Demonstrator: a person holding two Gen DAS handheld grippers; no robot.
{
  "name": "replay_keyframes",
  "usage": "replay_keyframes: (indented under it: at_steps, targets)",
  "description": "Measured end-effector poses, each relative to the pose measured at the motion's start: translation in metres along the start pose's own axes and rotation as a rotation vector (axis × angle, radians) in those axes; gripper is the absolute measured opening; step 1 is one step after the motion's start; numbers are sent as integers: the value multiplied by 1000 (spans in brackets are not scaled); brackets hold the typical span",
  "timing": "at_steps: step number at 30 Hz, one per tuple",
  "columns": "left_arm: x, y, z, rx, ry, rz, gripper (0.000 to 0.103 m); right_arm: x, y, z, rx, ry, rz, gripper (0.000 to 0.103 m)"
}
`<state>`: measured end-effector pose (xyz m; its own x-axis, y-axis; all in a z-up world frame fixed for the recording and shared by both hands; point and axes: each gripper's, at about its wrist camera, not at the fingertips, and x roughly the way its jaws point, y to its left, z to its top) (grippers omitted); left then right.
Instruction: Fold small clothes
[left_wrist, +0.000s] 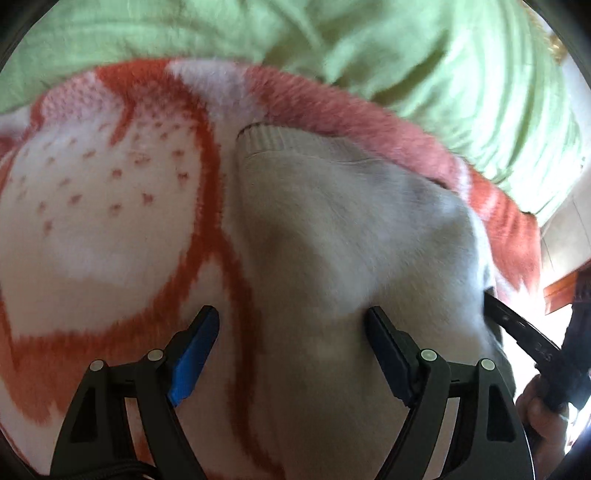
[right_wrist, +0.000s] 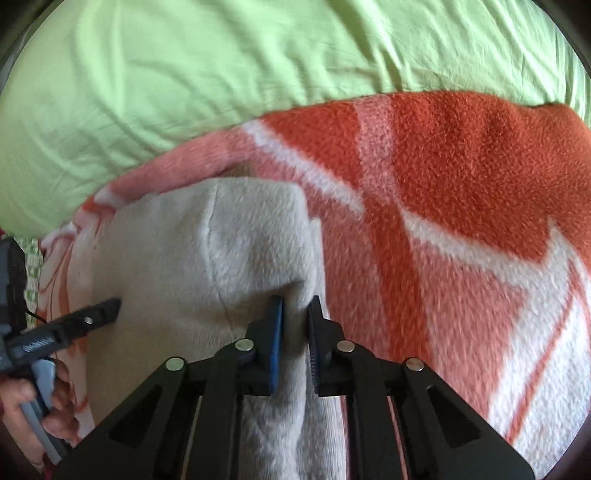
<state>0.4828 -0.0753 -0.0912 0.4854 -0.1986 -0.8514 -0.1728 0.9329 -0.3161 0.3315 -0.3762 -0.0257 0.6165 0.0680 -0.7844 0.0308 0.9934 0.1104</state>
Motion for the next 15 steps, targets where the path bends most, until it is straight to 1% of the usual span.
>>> replay_keyframes:
  at_steps: [3, 5, 6, 8, 9, 10, 11, 12, 13, 14, 15]
  targets:
    - [-4, 5, 3, -12, 0, -14, 82, 0, -4, 3, 24, 13, 29, 13]
    - [-14, 10, 0, -14, -2, -27, 82, -10, -7, 1, 33, 12, 59, 16]
    - [-19, 14, -3, -28, 1, -46, 81, -18, -9, -1, 38, 8, 78, 19]
    - [-25, 15, -8, -50, 14, -80, 81, -32, -11, -6, 40, -2, 78, 28]
    - [-29, 17, -14, -58, 19, -93, 81, -40, -12, -10, 38, -10, 74, 31]
    - [-33, 17, -21, -66, 22, -108, 81, -46, -13, -13, 40, -13, 81, 39]
    - [-37, 20, -28, -75, 25, -122, 82, -52, -13, -18, 45, -15, 95, 51]
    - [-40, 21, -36, -84, 28, -135, 82, -58, -13, -24, 51, -17, 114, 57]
    - [-44, 24, -44, -94, 34, -161, 82, -65, -13, -30, 56, -23, 128, 67]
    - [-45, 24, -50, -100, 41, -181, 83, -69, -12, -37, 58, -28, 140, 70]
    - [-46, 25, -58, -109, 51, -201, 84, -73, -13, -42, 60, -29, 150, 70]
